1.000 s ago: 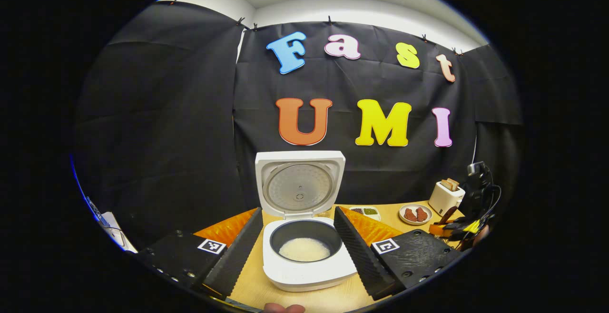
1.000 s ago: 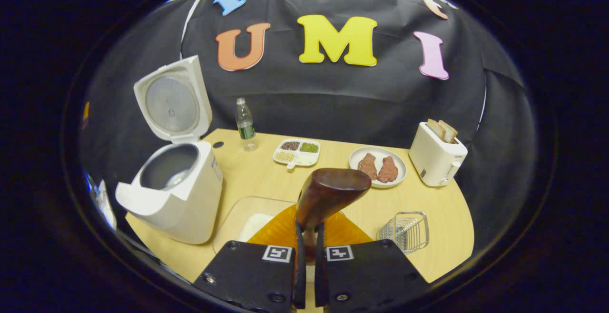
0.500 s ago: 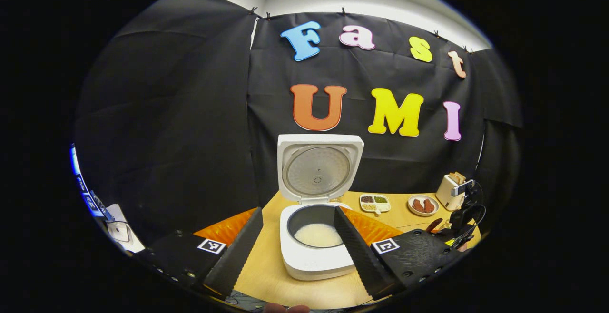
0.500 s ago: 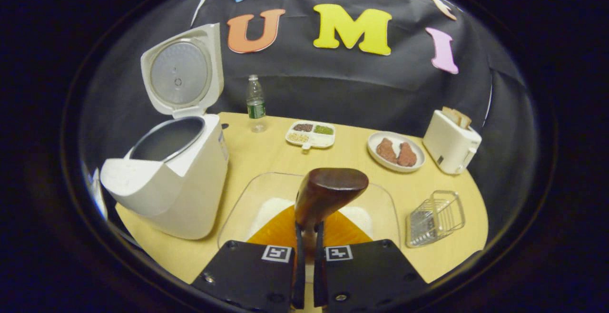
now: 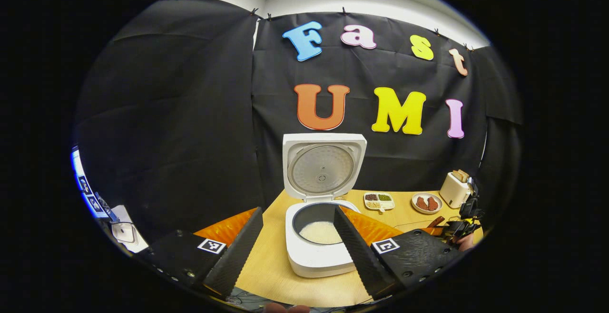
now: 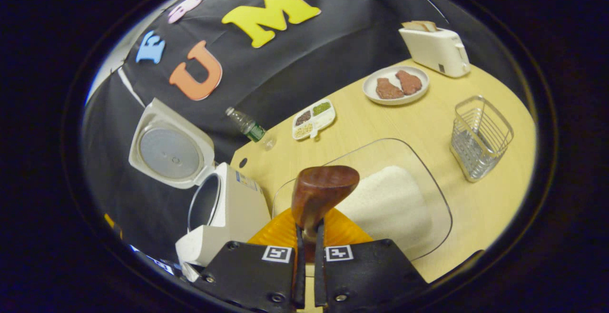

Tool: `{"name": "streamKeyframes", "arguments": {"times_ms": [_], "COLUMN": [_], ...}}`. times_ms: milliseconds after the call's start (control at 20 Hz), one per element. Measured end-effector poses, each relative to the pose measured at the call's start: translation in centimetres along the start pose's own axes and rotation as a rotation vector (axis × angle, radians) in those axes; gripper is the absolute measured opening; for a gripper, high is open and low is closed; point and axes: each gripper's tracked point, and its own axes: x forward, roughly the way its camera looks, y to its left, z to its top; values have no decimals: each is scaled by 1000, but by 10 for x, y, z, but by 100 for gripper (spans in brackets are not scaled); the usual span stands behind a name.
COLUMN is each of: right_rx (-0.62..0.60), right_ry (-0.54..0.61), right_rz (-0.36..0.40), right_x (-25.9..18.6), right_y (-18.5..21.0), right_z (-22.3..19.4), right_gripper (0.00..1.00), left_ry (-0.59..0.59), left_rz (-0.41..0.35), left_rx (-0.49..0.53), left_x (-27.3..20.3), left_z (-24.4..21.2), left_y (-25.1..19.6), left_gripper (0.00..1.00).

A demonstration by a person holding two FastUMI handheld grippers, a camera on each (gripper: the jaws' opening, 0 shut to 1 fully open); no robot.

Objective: Close the left gripper, press the button to open the rice cooker; take a wooden spoon from the chopstick holder with the right hand, scoop a spoonful of rice and pour it into the rice cooker, then put the wooden spoon back into the chopstick holder.

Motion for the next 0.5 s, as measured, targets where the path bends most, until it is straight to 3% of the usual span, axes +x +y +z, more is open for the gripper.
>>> {"name": "streamKeyframes", "arguments": {"times_ms": [500], "right_rx": [365], "right_ry": [-103], "right_rz": [180], "right_x": [-49], "right_y": [-31], "right_z": [61], "right_gripper": [12], "left_ry": [-8], "left_rz": [-26], "left_rx": [3], "left_x": [1], "left_z": [11], "left_y": [-51], "left_gripper": [96]}}
